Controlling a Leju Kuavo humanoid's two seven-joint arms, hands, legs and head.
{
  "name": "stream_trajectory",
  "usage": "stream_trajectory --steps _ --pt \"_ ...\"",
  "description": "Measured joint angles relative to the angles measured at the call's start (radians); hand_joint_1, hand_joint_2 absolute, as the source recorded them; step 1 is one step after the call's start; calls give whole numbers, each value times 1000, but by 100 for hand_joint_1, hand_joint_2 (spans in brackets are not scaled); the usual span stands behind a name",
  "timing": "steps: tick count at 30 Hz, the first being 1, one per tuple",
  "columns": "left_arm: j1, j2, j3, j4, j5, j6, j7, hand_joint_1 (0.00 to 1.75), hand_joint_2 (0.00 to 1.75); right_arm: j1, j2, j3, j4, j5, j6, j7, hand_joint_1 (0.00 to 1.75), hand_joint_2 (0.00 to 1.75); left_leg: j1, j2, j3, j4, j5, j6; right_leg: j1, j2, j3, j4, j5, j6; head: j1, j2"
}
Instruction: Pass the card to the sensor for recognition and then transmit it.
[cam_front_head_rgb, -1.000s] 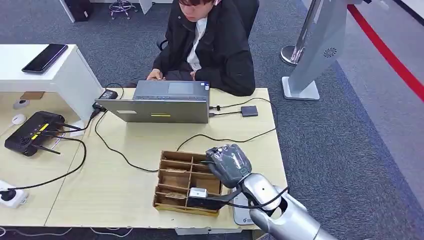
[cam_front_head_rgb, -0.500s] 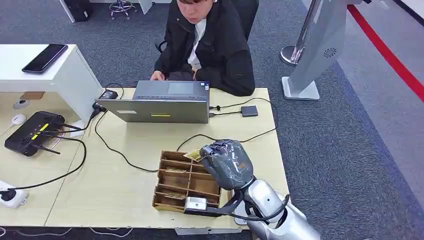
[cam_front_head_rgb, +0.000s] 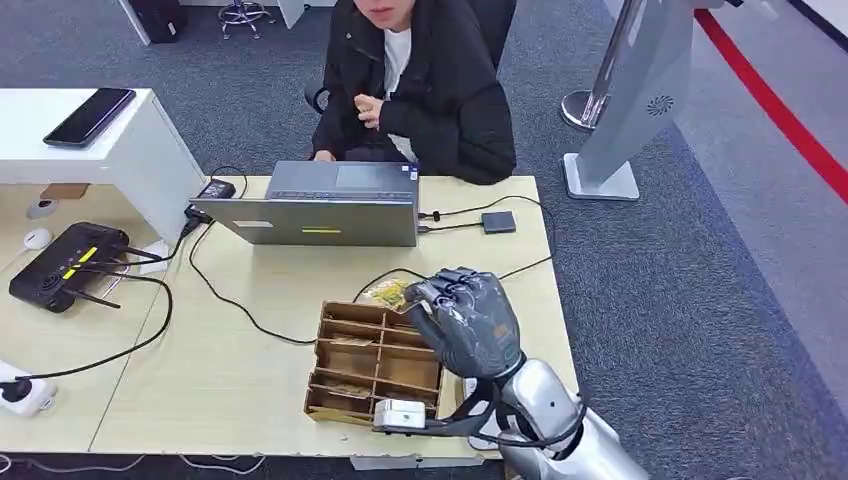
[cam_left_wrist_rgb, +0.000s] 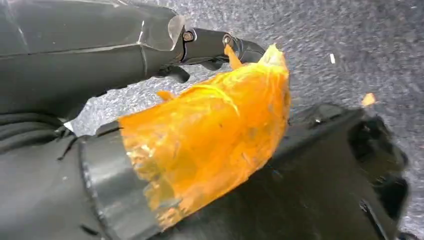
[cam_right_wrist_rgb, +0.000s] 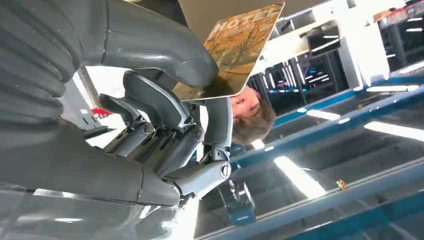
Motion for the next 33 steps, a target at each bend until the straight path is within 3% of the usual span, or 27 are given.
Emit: stream_trajectory --steps 7,9,10,11,13,14,15,20,33 --pt "34 80 43 0 71 -238 -31 0 0 -35 0 -5 -1 -40 -49 -33 175 175 1 0 0 0 0 0 0 0 0 0 0 0 0 0" --pt "46 106 54 0 81 -274 -37 0 0 -53 0 -5 3 -47 -49 -34 175 175 1 0 0 0 0 0 0 0 0 0 0 0 0 0" --pt "47 115 58 0 63 -255 -38 0 0 -61 0 -6 6 -39 -47 -27 175 175 1 0 0 0 0 0 0 0 0 0 0 0 0 0" --pt "45 100 56 7 10 -187 -34 0 0 -63 2 -11 7 -17 -39 -7 175 175 -1 0 0 0 0 0 -1 -1 0 0 0 0 0 0" --pt "24 41 40 22 -67 60 13 0 0 -64 11 -23 7 13 -21 19 175 175 -3 -2 -1 0 2 2 -3 -3 0 0 0 1 0 0" --pt "12 19 34 22 -83 141 32 0 0 -65 14 -28 7 24 -18 23 175 175 -3 -2 -1 0 1 2 -3 -3 0 0 1 1 0 0" --pt "2 2 26 21 -89 182 48 0 0 -66 17 -32 7 30 -13 29 175 175 -3 -2 -1 0 1 2 -3 -3 0 0 1 1 1 0" --pt "-26 -44 3 18 -98 187 59 0 0 -73 31 -53 15 44 -10 40 175 175 -3 0 -1 1 1 2 -3 -1 0 -1 2 2 0 0" --pt "-40 -55 -19 18 -121 168 66 0 0 -130 53 -97 76 119 34 105 175 175 -2 0 -1 1 2 2 -2 0 -1 0 3 2 0 0"
